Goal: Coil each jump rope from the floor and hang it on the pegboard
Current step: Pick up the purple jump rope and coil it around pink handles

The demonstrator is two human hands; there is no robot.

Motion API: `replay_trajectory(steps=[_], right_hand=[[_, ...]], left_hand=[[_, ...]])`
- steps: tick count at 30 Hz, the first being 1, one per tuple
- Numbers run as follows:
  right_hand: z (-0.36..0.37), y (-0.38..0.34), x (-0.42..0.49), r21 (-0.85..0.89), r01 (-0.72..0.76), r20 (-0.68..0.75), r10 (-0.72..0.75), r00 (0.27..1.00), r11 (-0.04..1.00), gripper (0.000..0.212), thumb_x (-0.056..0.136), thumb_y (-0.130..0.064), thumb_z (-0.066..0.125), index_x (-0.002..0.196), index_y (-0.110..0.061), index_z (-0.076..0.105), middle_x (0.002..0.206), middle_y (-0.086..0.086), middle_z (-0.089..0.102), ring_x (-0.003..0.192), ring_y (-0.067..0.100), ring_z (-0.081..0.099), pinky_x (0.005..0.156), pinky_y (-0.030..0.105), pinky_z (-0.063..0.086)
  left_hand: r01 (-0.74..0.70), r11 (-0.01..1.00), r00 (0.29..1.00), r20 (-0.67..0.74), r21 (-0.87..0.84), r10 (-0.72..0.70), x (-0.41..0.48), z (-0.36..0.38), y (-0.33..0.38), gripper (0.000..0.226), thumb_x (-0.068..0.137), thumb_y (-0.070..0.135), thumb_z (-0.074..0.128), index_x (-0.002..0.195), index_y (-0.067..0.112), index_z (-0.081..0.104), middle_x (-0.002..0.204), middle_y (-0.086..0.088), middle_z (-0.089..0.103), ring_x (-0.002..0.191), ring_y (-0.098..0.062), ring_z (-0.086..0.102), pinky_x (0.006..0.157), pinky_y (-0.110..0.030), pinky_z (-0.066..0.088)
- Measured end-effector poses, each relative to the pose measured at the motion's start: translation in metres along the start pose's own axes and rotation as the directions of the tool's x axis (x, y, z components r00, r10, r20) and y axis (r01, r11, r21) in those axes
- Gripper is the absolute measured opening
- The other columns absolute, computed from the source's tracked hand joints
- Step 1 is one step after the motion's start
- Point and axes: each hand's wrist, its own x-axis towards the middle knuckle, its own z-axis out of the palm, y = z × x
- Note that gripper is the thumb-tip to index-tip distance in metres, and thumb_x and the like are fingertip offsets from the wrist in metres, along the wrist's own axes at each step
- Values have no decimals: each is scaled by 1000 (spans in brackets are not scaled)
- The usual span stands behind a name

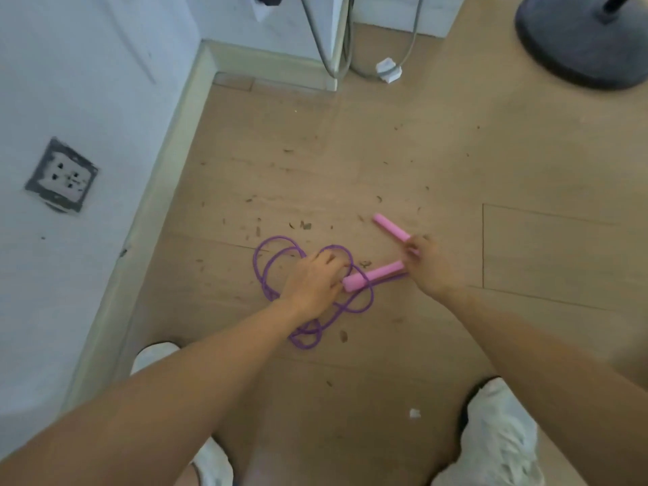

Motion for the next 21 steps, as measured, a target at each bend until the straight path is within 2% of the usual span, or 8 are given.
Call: replay_trajectory(steps=[3, 6, 10, 13, 16, 19, 21], right_hand=[[5, 11, 16, -85, 15, -35, -18, 999, 996, 31, 83, -9, 68, 114, -8, 64, 112, 15, 56, 101, 36, 54, 87, 44, 46], [7, 17, 31, -180, 21, -27, -27, 999, 983, 35, 83, -12, 66, 118, -8, 62, 116, 17, 55, 106, 37, 52, 90, 45, 45], [10, 22, 43, -215, -20, -59, 7, 998, 976, 35, 83, -11, 62, 117, -7, 60, 114, 20, 55, 102, 41, 55, 84, 48, 50], [11, 28, 46, -215, -40, -20, 36, 999, 976, 32, 80, -9, 63, 111, -4, 62, 112, 21, 50, 94, 43, 57, 81, 49, 51], [6, 27, 42, -176, -84, 49, 94, 994, 981, 22, 79, -9, 63, 100, -4, 62, 108, 19, 53, 91, 39, 57, 75, 39, 48], [-7, 22, 32, -60, -177, 79, 182, 980, 982, 14, 80, -21, 67, 87, -13, 57, 84, 7, 60, 78, 30, 58, 60, 32, 39], [-20, 23, 25, 45, -205, 121, 198, 973, 978, 18, 76, -21, 71, 81, -19, 54, 76, 1, 58, 73, 24, 57, 58, 31, 39]], left_hand=[[-100, 991, 992, 84, 94, 92, 20, 17, 1, 62, 84, 31, 67, 143, 24, 47, 144, -3, 47, 127, -30, 44, 102, -42, 42], [-182, 960, 965, 227, 211, 133, 38, 23, 1, 67, 83, 47, 61, 144, 31, 42, 139, 2, 49, 130, -28, 38, 105, -41, 35], [-64, 970, 983, 185, 232, 21, 52, 30, 10, 61, 78, 68, 38, 121, 33, 64, 122, 0, 61, 117, -26, 48, 101, -40, 36], [-46, 927, 989, 147, 372, -10, 60, 39, 21, 55, 77, 68, 47, 107, 27, 68, 114, -3, 63, 110, -27, 51, 92, -40, 38], [-39, 887, 982, 181, 460, -51, 62, 38, 31, 57, 73, 65, 56, 105, 20, 68, 110, -6, 66, 108, -28, 53, 93, -41, 37], [47, 916, 970, 200, 399, -137, 62, 31, 32, 50, 73, 61, 56, 98, 20, 71, 102, -6, 70, 106, -29, 58, 91, -39, 38], [185, 962, 958, 183, 199, -222, 59, 23, 26, 47, 70, 59, 52, 90, 22, 74, 90, -5, 72, 97, -28, 63, 81, -35, 45]])
